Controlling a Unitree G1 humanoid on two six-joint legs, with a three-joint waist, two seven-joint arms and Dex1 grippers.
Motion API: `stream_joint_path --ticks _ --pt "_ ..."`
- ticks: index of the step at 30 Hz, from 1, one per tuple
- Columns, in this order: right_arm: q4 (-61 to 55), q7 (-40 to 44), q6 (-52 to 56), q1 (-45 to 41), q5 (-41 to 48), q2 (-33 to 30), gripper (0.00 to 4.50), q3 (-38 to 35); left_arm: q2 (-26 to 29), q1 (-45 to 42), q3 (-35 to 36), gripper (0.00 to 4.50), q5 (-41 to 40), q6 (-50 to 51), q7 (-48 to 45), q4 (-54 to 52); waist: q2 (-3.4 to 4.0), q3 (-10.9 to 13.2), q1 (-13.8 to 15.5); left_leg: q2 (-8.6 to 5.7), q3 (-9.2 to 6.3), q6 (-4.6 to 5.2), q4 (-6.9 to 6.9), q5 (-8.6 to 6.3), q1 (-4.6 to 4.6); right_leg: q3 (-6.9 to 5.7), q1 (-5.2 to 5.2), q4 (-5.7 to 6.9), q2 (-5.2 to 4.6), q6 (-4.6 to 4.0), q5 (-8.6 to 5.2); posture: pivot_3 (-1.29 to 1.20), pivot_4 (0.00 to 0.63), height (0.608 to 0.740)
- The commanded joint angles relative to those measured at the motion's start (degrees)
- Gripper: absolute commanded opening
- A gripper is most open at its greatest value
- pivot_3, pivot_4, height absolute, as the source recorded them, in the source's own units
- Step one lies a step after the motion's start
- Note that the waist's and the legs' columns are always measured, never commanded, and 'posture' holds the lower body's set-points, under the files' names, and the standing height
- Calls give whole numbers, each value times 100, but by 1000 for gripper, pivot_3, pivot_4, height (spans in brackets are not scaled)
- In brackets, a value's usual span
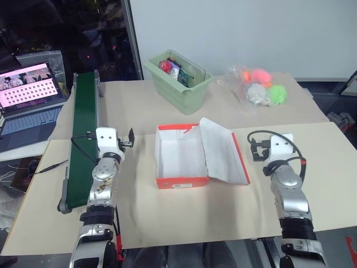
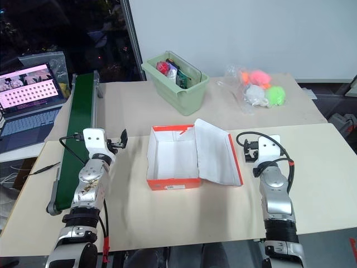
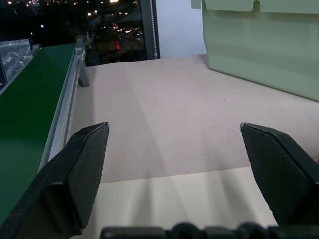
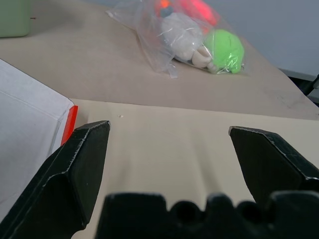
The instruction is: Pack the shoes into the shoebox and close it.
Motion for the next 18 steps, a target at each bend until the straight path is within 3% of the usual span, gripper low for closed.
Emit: stream_joint_path --ticks 1,6,10,12,18 --pt "-307 -95 25 -71 74 -27 4474 -167 4 -40 -19 4500 23 -43 66 -136 0 0 0 0 0 0 0 0 0 0 0 0 0 0 0 0 150 740" --pt "-1164 963 1018 -621 851 38 4474 299 -48 49 32 4500 2 -27 153 -147 0 0 -60 3 -2 0 0 0 0 8 -4 0 2 0 3 0 150 740" --pt "-2858 3429 2315 -897 2463 -593 4474 1419 -101 135 7 4500 4 -25 175 -221 0 0 -111 31 -3 2 1 -1 -2 2 -1 -6 16 1 3 0 150 740" --pt "-3256 4221 2550 -962 2835 -926 4474 1831 -129 167 -6 4500 6 2 187 -273 -4 -2 -108 48 -3 7 3 -5 -14 -12 -2 -17 23 2 3 0 150 740" --pt "-3074 4774 2550 -1414 2811 -854 4474 2440 -136 416 55 4500 104 243 459 -919 -20 -2 3 63 -4 2 10 -16 -24 -13 -9 -29 43 -11 17 0 150 740"
